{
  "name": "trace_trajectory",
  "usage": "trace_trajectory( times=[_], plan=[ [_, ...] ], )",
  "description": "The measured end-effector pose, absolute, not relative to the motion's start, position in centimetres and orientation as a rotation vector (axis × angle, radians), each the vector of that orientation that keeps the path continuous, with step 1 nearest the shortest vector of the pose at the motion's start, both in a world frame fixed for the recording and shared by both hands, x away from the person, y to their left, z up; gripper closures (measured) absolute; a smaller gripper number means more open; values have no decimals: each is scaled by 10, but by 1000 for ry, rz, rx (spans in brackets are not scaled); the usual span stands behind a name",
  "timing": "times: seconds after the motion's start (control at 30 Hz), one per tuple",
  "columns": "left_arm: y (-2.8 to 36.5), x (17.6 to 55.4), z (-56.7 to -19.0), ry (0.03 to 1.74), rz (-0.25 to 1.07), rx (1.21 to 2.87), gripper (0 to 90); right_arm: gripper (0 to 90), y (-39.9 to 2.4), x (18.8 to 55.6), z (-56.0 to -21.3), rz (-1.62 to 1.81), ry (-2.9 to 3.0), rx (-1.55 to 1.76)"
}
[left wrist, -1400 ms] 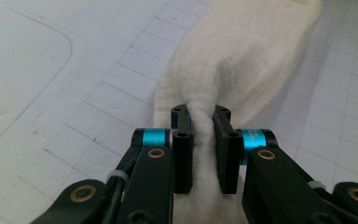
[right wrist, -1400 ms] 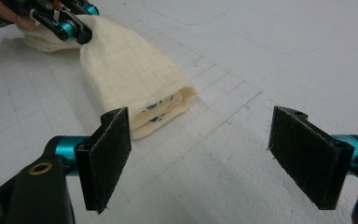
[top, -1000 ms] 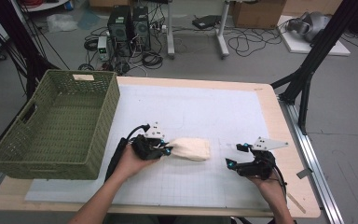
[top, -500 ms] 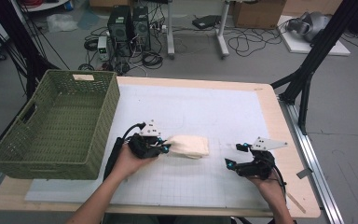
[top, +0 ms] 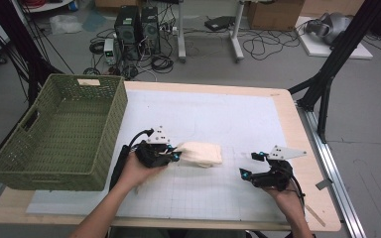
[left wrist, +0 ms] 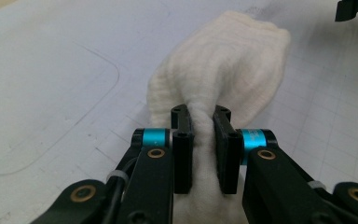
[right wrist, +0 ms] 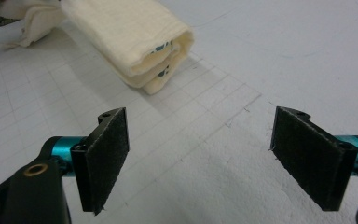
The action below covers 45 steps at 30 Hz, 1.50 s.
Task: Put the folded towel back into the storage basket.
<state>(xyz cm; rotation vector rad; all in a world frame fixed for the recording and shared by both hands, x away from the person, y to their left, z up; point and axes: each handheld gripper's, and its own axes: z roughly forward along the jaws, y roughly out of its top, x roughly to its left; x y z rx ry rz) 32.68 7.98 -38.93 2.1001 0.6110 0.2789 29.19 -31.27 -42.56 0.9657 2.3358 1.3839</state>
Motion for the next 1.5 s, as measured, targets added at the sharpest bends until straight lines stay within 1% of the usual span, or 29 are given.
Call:
trace_trajectory(
  times=[0.27, 0.87, 1.37, 1.5],
  plan=[
    [86, 327, -382, 610, 290, 2092, 799, 186, -313, 293, -426, 1383, 2335, 955],
    [87, 326, -379, 588, 282, 2082, 799, 166, -312, 293, -426, 1381, 2339, 969],
    [102, 323, -366, 482, 189, 1950, 798, 162, -312, 292, -426, 1383, 2338, 963],
    [105, 322, -364, 473, 191, 1930, 798, 162, -312, 292, -426, 1381, 2339, 959]
  ],
)
